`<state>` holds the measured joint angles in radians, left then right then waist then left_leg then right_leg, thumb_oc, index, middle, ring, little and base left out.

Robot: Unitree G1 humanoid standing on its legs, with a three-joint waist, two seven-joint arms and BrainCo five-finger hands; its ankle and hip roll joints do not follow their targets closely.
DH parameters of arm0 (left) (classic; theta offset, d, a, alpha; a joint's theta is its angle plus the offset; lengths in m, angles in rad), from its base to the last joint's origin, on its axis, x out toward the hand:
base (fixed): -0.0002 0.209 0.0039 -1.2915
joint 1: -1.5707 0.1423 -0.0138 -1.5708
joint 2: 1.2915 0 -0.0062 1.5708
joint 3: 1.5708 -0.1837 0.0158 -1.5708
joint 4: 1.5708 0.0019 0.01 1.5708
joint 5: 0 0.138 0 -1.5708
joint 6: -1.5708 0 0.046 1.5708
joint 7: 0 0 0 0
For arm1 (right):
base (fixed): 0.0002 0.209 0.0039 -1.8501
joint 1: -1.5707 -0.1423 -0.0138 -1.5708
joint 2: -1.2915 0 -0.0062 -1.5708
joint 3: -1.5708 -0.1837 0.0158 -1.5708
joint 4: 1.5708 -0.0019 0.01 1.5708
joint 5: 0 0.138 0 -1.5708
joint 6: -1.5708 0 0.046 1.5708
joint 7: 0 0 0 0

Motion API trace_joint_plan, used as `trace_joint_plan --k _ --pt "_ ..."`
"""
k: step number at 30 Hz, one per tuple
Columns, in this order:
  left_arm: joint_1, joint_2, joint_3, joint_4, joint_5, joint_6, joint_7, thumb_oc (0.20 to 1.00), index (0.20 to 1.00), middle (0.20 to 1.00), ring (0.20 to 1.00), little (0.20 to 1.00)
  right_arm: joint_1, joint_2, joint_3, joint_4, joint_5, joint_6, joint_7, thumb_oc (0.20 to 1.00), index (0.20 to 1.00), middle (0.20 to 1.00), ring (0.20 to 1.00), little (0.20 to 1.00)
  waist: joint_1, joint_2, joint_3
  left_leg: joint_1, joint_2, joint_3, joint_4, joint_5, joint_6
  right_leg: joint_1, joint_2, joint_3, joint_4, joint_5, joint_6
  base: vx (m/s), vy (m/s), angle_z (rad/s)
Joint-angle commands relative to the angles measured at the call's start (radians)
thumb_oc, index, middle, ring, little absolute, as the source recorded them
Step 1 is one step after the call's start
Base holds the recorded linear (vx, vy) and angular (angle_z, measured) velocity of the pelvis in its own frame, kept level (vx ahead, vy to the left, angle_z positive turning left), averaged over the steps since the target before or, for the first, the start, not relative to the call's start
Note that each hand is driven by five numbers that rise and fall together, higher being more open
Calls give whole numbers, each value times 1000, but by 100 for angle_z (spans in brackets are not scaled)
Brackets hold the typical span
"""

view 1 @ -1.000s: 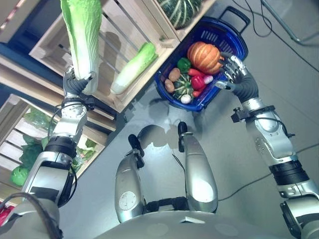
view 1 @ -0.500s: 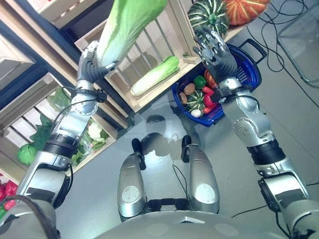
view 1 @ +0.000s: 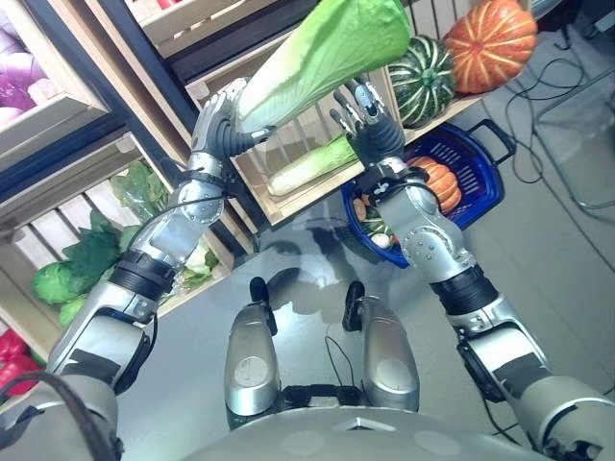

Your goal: Pick up fruits and vegetables into the basket

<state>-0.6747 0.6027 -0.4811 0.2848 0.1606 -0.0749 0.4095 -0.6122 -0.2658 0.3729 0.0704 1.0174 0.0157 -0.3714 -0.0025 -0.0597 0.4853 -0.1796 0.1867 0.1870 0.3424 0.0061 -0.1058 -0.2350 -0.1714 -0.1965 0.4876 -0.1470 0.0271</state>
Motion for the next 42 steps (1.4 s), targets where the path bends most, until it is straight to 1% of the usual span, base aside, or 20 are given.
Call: trace_joint_plan --k 1,6,9,11,13,15,18,20,21,22,23,24,27,30,32,36,37,38,39,42 --pt "-53 -37 -40 -109 83 5 54 200 200 200 200 200 -44 43 29 0 17 -8 -57 1000 1000 1000 1000 1000 -11 -10 -91 24 -48 49 66 -158 58 77 -26 1 -154 65 59 0 0 0" --pt "-95 -38 -85 -105 158 55 39 200 200 200 200 200 -67 45 48 35 37 27 -74 1000 1000 1000 1000 1000 -13 -8 -90 28 -47 52 60 -159 57 81 -27 3 -160 65 62 -27 7 0" --pt "-122 -33 -117 -105 243 87 21 200 200 200 200 200 -83 42 57 49 48 62 -84 1000 1000 1000 1000 1000 -14 -5 -90 28 -47 54 60 -159 54 82 -31 1 -163 64 64 -38 25 1" --pt "-132 -31 -130 -108 265 102 4 200 200 200 200 200 -89 41 62 56 57 67 -87 1000 1000 1000 1000 1000 -14 -4 -91 28 -47 56 60 -160 54 82 -33 -1 -165 65 65 0 0 0" --pt "-143 -32 -149 -113 280 125 -30 200 200 200 200 200 -93 42 69 63 71 58 -75 1000 1000 1000 1000 1000 -13 -2 -91 30 -48 56 56 -159 54 85 -35 -3 -170 67 67 -15 10 0" --pt "-147 -34 -160 -114 271 133 -58 200 200 200 200 200 -97 48 69 63 75 51 -61 1000 1000 1000 1000 1000 -13 0 -94 29 -49 57 50 -153 54 86 -36 -4 -179 73 68 0 0 0" --pt "-148 -46 -184 -115 247 135 -127 200 200 200 200 200 -103 56 73 49 106 23 2 1000 1000 1000 1000 1000 -10 4 -93 28 -50 56 48 -154 54 86 -38 -6 -183 74 70 -24 12 0" --pt "-145 -52 -197 -115 237 134 -167 200 200 200 200 200 -104 60 74 32 105 10 22 1000 1000 1000 1000 1000 -10 6 -93 25 -52 54 47 -153 55 83 -41 -7 -183 75 71 -18 11 1" --pt "-142 -56 -206 -118 248 133 -183 200 200 200 200 200 -105 62 75 21 121 -2 48 1000 1000 1000 1000 1000 -9 10 -90 27 -51 53 55 -161 54 86 -42 -8 -177 68 74 0 0 0" --pt "-141 -56 -209 -119 250 131 -188 200 200 200 200 200 -106 63 76 17 118 -3 48 1000 1000 1000 1000 1000 -9 10 -91 25 -53 53 51 -155 54 84 -43 -8 -182 74 73 0 0 0" --pt "-136 -61 -223 -122 261 133 -206 200 200 200 200 200 -113 64 74 4 132 -25 51 1000 1000 1000 1000 1000 -8 14 -89 28 -53 49 54 -163 54 86 -44 -9 -179 69 76 -27 23 4" --pt "-133 -62 -229 -127 267 134 -218 200 200 200 200 200 -114 66 73 0 141 -40 61 1000 1000 1000 1000 1000 -7 15 -92 26 -55 50 46 -155 55 84 -45 -10 -187 77 76 -18 25 6" --pt "-118 -64 -243 -142 269 133 -253 200 200 200 200 200 -115 70 63 -15 159 -76 70 1000 1000 1000 1000 1000 -5 21 -88 31 -57 45 48 -164 55 89 -47 -12 -185 70 80 -9 16 4" --pt "-108 -64 -253 -158 278 134 -282 200 200 200 200 200 -124 70 57 -23 154 -102 68 1000 1000 1000 1000 1000 -2 24 -90 25 -60 43 44 -158 57 85 -50 -14 -192 76 79 -6 4 3" --pt "-101 -63 -261 -169 303 133 -288 200 200 200 200 200 -133 64 53 -23 132 -104 44 1000 1000 1000 1000 1000 0 26 -91 22 -61 41 45 -159 57 86 -52 -16 -193 76 80 0 0 0" --pt "-97 -66 -275 -187 335 130 -324 200 200 200 200 200 -159 52 39 -3 143 -110 33 1000 1000 1000 1000 1000 3 32 -85 18 -60 38 45 -160 56 82 -53 -19 -191 75 79 0 0 0" --pt "-97 -66 -277 -193 344 127 -330 200 200 200 200 200 -163 51 35 2 147 -112 40 853 853 853 853 853 4 33 -84 18 -61 37 44 -160 57 82 -53 -20 -192 74 79 0 0 0" --pt "-97 -67 -281 -198 353 123 -340 200 200 200 200 200 -167 48 33 6 149 -111 44 476 476 476 476 476 4 35 -83 17 -61 36 43 -160 56 81 -53 -21 -191 74 78 0 0 0" --pt "-96 -68 -285 -206 370 117 -354 200 200 200 200 200 -173 43 29 13 150 -109 48 200 200 200 200 200 5 36 -81 14 -62 34 44 -160 55 80 -54 -22 -191 73 78 0 0 0" --pt "-98 -66 -300 -227 422 102 -378 200 200 200 200 200 -200 22 30 48 92 -75 50 200 200 200 200 200 8 41 -76 7 -63 28 47 -160 54 75 -54 -23 -186 70 76 0 0 0"
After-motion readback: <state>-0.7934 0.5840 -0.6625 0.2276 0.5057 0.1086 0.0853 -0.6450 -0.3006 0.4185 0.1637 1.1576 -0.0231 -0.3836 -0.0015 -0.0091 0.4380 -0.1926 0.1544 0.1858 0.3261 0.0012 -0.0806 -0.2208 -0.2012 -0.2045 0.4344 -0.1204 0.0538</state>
